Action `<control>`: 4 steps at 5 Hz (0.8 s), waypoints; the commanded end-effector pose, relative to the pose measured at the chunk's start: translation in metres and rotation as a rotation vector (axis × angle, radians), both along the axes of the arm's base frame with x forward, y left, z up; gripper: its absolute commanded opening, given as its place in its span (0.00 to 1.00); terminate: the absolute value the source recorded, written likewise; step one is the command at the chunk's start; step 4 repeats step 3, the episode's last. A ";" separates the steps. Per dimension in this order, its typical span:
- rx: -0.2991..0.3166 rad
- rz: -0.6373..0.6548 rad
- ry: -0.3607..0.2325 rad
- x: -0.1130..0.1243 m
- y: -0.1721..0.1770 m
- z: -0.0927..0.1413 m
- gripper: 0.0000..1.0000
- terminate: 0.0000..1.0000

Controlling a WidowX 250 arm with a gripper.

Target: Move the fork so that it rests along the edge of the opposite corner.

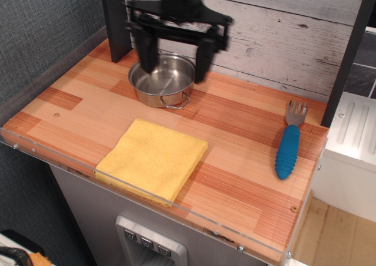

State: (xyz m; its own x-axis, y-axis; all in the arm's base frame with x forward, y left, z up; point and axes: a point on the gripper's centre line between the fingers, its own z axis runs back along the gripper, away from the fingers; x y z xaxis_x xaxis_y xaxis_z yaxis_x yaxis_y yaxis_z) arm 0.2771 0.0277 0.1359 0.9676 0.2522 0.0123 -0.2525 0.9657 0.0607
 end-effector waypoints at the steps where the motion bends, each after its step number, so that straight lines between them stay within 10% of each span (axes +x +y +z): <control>1: -0.024 0.129 0.012 -0.054 0.040 0.018 1.00 0.00; 2: -0.013 0.151 0.015 -0.074 0.047 0.022 1.00 0.00; 3: -0.028 0.181 0.012 -0.097 0.054 0.032 1.00 1.00; 4: -0.028 0.181 0.012 -0.097 0.054 0.032 1.00 1.00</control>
